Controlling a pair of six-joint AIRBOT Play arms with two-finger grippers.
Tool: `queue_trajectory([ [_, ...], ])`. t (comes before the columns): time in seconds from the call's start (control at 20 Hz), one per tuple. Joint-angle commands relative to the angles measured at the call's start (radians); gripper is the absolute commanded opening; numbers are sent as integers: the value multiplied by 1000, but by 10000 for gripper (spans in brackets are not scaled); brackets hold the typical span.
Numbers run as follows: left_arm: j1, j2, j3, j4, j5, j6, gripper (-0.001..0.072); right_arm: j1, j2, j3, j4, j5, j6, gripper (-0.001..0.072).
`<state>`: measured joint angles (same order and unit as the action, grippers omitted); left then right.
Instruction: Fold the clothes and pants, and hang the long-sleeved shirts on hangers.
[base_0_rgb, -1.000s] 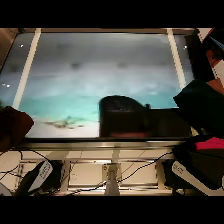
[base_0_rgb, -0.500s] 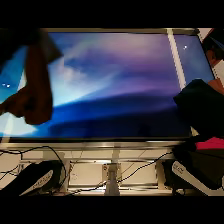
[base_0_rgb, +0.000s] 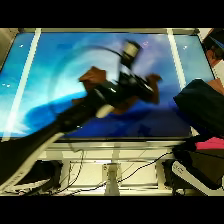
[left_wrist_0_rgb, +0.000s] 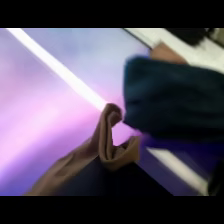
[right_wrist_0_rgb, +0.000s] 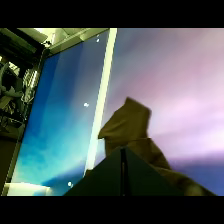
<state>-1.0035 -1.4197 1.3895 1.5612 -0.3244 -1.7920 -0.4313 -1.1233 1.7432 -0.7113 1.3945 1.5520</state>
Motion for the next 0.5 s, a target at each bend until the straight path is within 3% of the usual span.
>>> queue_trajectory([
  [0.0,-101,-122,0,0,34,-1,16,1,0,0,0,0,0,23],
  [0.2,-101,-121,0,1,32,0,29,1,0,0,0,0,0,24],
  [0.25,-97,-115,0,1,23,0,156,1,0,0,0,0,0,23],
  [0.3,-90,-105,0,1,13,0,496,1,0,0,0,0,0,23],
  [0.35,-83,-94,0,0,11,-1,715,1,0,0,0,0,0,23],
  [0.45,-63,-60,0,1,-6,0,715,1,0,0,0,0,0,23],
])
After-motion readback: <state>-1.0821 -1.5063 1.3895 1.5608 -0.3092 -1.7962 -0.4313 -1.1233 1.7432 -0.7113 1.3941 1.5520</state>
